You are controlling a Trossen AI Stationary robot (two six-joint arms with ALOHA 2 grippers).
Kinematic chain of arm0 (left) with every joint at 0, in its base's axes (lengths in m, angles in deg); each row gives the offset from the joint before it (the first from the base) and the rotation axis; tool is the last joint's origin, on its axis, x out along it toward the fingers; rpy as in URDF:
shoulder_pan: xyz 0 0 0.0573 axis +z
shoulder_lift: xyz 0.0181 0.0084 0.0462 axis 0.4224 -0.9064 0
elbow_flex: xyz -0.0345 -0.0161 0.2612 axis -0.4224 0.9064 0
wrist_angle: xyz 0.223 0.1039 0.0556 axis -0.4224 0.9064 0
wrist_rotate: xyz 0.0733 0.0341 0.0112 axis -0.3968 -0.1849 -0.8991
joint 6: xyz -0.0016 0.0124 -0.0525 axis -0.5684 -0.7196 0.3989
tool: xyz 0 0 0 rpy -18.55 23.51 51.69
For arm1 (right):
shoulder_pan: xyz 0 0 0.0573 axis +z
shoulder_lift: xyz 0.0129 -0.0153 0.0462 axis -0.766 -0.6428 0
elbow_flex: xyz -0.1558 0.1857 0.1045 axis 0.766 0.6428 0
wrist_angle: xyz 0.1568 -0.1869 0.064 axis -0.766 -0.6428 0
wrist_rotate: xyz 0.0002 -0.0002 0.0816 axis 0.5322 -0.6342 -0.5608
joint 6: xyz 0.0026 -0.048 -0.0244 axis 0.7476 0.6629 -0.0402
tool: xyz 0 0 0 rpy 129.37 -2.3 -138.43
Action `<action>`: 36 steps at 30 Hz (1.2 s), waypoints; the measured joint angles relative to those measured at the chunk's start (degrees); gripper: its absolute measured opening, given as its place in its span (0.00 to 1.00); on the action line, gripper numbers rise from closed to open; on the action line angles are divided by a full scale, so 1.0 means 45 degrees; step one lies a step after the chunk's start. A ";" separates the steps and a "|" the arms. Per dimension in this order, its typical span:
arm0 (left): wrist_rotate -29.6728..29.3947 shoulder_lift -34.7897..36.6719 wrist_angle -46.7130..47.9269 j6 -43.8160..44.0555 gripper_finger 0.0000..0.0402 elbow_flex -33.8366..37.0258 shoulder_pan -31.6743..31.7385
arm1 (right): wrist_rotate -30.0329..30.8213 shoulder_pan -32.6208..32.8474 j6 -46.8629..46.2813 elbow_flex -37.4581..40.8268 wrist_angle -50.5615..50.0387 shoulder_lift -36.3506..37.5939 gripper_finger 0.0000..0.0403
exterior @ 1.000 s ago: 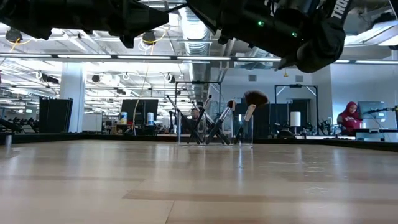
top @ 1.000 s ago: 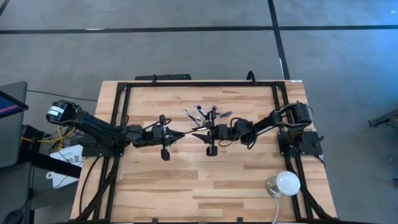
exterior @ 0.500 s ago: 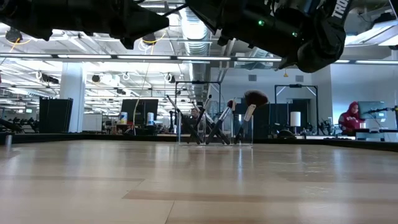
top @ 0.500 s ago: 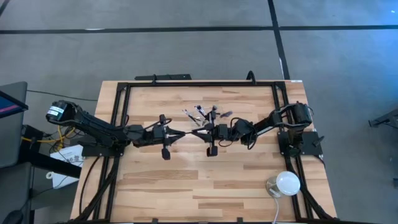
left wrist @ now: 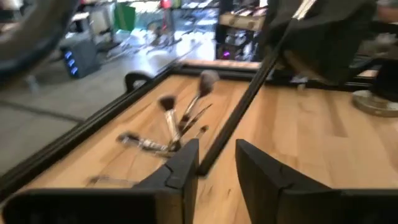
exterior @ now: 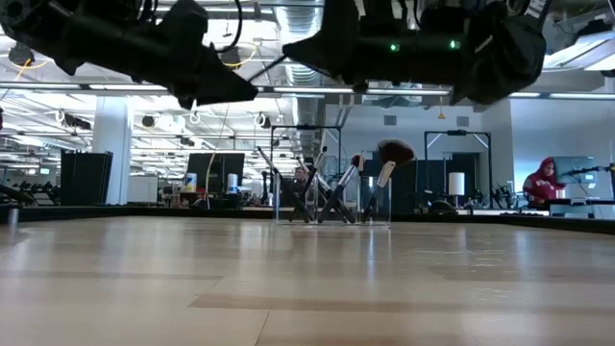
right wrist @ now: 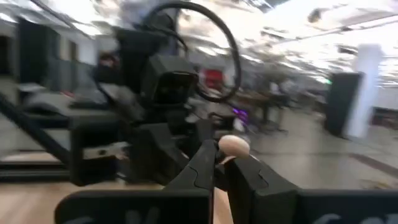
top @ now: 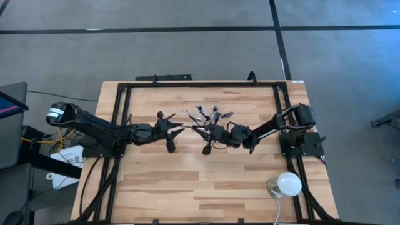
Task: Put items in baskets/containers
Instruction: Put the eyeshadow brush into the transparent organizer
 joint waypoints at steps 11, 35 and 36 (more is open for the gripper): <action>0.0029 -0.0023 0.0299 0.0743 0.29 -0.0002 0.0027 | 0.7485 -0.0164 -0.4210 -0.2048 -1.3864 0.3770 0.02; -0.0017 -0.0023 0.0309 0.0782 0.28 0.0003 0.0039 | 0.3928 -0.2177 -1.0312 -0.3313 -2.1527 0.1796 0.13; -0.0017 -0.0023 0.0313 0.0782 0.28 0.0003 0.0039 | 0.3866 -0.2180 -0.9953 -0.3435 -2.1557 0.1781 0.15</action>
